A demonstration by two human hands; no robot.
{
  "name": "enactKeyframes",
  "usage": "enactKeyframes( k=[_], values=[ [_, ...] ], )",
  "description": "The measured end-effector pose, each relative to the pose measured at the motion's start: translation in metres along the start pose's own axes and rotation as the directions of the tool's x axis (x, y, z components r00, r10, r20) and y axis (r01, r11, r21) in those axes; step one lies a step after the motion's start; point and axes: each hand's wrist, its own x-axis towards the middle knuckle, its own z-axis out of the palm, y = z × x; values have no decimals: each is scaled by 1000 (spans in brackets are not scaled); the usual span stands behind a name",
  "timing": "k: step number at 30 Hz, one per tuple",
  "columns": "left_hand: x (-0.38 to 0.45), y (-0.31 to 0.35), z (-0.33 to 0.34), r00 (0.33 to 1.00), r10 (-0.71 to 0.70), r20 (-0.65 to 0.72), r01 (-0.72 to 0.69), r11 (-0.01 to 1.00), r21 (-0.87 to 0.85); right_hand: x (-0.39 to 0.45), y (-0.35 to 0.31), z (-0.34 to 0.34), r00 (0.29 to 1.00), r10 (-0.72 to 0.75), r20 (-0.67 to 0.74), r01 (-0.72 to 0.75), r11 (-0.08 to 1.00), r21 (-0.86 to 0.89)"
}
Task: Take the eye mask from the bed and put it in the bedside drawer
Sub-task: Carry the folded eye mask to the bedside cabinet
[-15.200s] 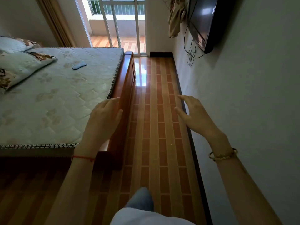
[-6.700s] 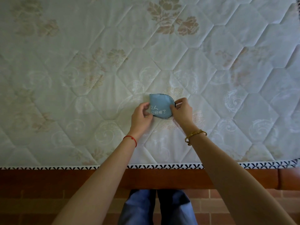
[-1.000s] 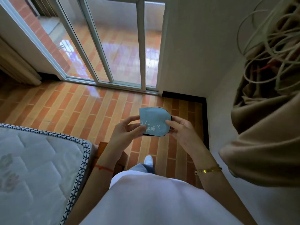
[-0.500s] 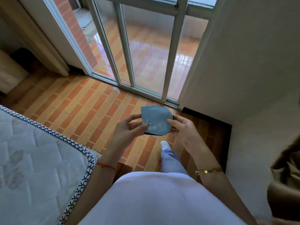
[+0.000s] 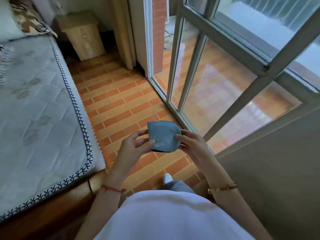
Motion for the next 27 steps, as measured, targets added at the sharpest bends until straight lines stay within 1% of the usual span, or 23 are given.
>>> enactKeyframes(
  k=[4,10,18,27],
  values=[
    [5,-2,22,989,-15,-148,4,997,-75,30,-22,-14,990,44,135,-34,997,-69],
    [16,4,33,956,-55,-289,26,995,-101,60,-35,-19,967,93,237,-72,993,-94],
    [33,16,35,937,-43,-346,0,992,-123,88,-44,-16,949,122,289,-95,990,-106],
    [61,23,39,931,-35,-364,-3,995,-101,120,-58,-21,936,127,328,-86,987,-137]
  ],
)
